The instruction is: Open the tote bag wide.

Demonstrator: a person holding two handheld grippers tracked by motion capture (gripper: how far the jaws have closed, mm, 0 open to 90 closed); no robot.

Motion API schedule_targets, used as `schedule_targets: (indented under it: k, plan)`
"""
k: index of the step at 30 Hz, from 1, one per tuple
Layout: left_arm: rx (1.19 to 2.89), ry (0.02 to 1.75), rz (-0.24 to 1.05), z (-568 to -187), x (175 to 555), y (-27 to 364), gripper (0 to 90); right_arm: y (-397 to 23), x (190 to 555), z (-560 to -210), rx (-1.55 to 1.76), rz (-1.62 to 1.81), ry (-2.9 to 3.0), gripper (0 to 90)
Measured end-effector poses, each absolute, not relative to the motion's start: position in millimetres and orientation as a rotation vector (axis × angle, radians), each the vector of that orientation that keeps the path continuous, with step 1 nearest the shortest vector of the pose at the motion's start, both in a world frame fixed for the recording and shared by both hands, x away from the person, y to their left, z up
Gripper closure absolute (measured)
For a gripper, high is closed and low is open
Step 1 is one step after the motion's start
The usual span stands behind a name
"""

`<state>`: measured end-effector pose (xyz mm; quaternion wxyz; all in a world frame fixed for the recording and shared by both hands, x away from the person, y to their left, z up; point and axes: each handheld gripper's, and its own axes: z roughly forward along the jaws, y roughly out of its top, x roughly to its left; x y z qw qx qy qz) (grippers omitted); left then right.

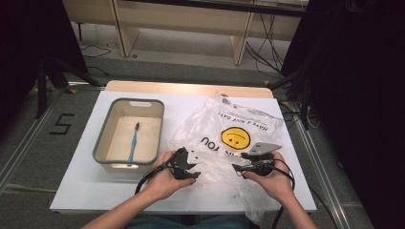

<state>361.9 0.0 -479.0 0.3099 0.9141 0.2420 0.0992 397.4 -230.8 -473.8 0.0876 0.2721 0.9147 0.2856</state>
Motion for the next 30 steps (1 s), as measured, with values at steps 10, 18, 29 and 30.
schedule_targets:
  k: [10, 18, 29, 30]
  plan:
    - [2.408, 0.645, 0.256, -479, 362, 0, 61.6, -230, 400, -475, 0.854, 0.87, 2.728, 87.1]
    - [2.409, 0.637, 0.259, -479, 362, 0, 63.5, -229, 404, -474, 0.944, 0.886, 2.733, 90.0]
    - [2.411, 0.632, 0.265, -480, 361, 0, 63.8, -238, 402, -445, 0.967, 1.078, 2.448, 90.0]
    - [2.411, 0.632, 0.265, -480, 361, 0, 63.8, -238, 401, -443, 0.965, 1.082, 2.437, 90.0]
